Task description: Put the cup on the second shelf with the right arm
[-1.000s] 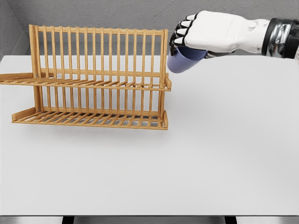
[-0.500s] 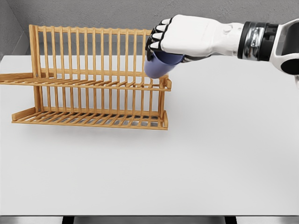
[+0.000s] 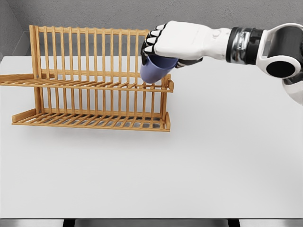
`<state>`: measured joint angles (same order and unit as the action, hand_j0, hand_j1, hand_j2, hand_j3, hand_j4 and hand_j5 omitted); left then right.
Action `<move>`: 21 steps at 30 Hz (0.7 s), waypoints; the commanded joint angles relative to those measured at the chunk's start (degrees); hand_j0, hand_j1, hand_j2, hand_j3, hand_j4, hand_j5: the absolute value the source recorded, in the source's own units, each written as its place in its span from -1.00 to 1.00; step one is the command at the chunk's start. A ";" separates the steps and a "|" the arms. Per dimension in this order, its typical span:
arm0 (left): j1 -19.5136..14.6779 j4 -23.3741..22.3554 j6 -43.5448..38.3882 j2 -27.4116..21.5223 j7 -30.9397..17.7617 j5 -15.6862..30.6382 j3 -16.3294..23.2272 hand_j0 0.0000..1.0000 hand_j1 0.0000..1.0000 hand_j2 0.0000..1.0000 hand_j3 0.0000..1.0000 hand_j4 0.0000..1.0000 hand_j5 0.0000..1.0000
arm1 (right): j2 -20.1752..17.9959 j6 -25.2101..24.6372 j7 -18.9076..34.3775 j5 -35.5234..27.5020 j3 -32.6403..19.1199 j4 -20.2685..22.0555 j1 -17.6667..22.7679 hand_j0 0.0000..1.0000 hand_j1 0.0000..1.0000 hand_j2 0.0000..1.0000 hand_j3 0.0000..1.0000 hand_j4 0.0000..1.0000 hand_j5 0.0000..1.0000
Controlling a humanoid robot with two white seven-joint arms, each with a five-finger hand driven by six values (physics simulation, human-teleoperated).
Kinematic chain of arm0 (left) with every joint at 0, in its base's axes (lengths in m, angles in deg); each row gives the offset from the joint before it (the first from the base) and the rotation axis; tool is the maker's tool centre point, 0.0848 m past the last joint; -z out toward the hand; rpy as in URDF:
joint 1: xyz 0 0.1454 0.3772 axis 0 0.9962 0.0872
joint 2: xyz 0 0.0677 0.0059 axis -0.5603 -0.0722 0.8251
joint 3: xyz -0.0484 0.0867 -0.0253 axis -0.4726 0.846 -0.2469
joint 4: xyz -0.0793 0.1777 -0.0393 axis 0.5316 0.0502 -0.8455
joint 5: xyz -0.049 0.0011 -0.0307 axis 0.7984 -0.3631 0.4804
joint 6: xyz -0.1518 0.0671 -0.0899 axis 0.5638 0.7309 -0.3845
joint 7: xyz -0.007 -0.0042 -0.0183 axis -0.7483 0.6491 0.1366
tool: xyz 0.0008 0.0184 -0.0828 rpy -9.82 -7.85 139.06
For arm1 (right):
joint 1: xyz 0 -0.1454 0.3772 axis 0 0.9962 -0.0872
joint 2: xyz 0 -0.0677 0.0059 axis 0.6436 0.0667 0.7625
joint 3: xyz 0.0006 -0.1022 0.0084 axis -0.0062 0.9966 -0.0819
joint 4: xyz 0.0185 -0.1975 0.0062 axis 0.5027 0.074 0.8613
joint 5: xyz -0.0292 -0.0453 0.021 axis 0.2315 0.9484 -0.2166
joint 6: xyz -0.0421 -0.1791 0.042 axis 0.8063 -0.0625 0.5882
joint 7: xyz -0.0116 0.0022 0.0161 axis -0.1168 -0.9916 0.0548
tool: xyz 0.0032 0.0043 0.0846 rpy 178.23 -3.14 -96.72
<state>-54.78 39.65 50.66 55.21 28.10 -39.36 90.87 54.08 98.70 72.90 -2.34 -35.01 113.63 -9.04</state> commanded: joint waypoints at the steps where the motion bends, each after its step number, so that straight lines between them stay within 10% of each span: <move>1: 0.00 0.00 0.00 0.00 -0.01 0.00 0.00 1.00 1.00 1.00 1.00 1.00 1.00 | 0.30 -0.23 -0.04 -0.11 0.85 -0.30 0.00 0.21 0.21 0.21 0.21 0.21 0.21; 5: 0.00 0.00 0.00 0.00 -0.01 0.00 0.00 1.00 1.00 1.00 1.00 1.00 1.00 | 0.56 -0.23 -0.04 -0.11 0.85 -0.30 -0.09 0.28 0.28 0.28 0.28 0.28 0.28; 6: 0.00 0.00 0.00 0.00 -0.01 0.00 0.00 1.00 1.00 1.00 1.00 1.00 1.00 | 0.48 -0.23 -0.04 -0.11 0.85 -0.30 -0.09 0.86 0.86 0.86 0.86 0.86 0.86; 7: 0.00 0.00 0.00 0.00 -0.01 0.00 0.00 1.00 1.00 1.00 1.00 1.00 1.00 | 0.48 -0.23 -0.04 -0.11 0.85 -0.12 -0.09 1.00 1.00 1.00 1.00 1.00 1.00; 21: 0.00 0.00 0.00 0.00 -0.01 0.00 0.00 1.00 1.00 1.00 1.00 1.00 1.00 | 0.56 0.03 -0.04 -0.11 1.47 0.14 -0.09 1.00 1.00 1.00 1.00 1.00 1.00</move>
<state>-54.78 39.65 50.66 55.21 28.10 -39.36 90.87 54.68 98.83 72.89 -2.36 -33.53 113.72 -9.12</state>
